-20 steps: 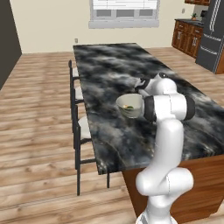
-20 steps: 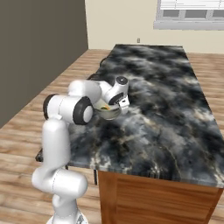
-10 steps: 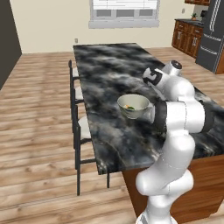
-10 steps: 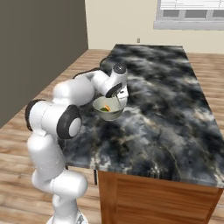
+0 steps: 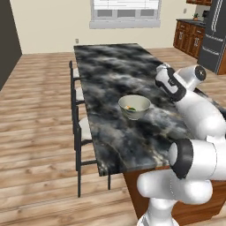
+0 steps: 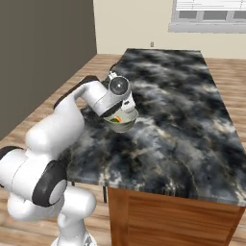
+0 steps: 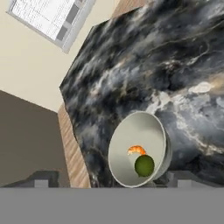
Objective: The microwave is finished heating the shrimp and lime. Take the bowl containing the food and place it on the dining counter.
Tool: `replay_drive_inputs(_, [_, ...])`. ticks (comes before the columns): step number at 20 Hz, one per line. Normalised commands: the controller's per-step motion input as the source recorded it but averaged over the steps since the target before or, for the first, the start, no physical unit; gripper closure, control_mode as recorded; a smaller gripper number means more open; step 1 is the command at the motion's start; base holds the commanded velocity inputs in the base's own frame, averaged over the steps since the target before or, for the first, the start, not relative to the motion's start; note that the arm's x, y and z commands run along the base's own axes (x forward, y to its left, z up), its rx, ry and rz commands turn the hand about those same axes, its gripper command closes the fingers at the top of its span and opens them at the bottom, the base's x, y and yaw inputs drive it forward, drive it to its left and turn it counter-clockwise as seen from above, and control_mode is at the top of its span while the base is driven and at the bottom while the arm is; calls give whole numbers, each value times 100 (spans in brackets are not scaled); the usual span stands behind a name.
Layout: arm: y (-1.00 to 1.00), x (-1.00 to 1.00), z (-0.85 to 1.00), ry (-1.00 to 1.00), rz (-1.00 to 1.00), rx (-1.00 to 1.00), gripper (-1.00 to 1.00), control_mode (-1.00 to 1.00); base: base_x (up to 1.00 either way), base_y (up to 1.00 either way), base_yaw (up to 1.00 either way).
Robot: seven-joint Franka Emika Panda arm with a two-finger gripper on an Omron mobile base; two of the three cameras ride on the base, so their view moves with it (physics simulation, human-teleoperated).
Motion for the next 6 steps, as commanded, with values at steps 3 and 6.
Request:
replay_drive_inputs(3, [34, -100, 40, -42, 9, -20, -100, -100, 0, 0, 0])
replay_drive_inputs(6, [44, -100, 29, -36, 8, -23, -100, -100, 0, 0, 0])
